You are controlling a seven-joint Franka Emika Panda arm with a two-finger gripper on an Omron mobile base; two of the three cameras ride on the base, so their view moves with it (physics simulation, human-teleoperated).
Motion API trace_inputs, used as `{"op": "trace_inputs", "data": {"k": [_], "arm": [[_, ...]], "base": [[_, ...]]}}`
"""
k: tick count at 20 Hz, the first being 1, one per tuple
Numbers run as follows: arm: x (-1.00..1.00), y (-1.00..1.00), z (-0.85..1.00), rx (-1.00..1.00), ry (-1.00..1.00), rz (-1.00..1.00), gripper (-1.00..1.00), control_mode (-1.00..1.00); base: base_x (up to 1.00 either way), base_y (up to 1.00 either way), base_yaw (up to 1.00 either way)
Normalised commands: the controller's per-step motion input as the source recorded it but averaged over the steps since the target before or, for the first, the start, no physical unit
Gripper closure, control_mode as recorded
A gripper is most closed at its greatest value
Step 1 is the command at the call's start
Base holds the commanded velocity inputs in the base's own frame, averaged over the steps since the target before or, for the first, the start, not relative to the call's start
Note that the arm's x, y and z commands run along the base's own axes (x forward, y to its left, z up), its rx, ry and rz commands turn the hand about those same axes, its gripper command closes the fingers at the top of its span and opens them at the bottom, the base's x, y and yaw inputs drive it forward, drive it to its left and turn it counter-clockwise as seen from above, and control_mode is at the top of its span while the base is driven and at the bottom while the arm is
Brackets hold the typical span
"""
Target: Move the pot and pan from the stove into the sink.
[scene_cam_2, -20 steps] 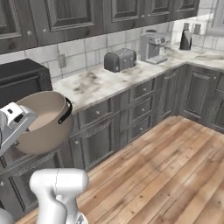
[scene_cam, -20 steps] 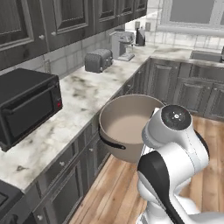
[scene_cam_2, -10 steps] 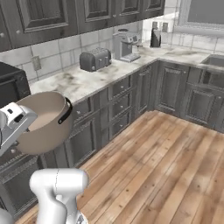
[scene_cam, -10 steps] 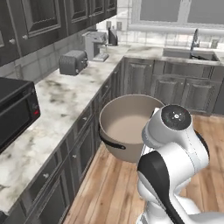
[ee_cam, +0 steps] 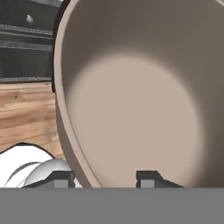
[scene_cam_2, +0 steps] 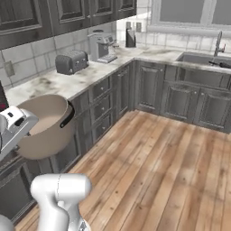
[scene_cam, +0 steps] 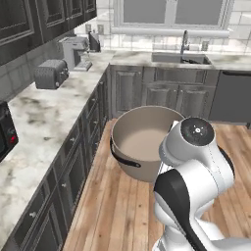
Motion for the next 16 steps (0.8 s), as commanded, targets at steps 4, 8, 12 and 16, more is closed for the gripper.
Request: {"op": "trace_inputs", "data": {"k": [4, 8, 12, 16], "arm": [[0.00, 0.00, 0.00, 0.00, 0.00, 0.00, 1.00, 1.00], [0.00, 0.00, 0.00, 0.00, 0.00, 0.00, 1.00, 1.00], [0.00, 0.00, 0.00, 0.00, 0.00, 0.00, 1.00, 1.00], [0.00, 0.00, 0.00, 0.00, 0.00, 0.00, 1.00, 1.00]], "base": [[0.00, -0.26, -0.31], [0.00, -0.29, -0.30], [-0.01, -0.38, -0.25], [-0.03, -0.47, -0.22]]}}
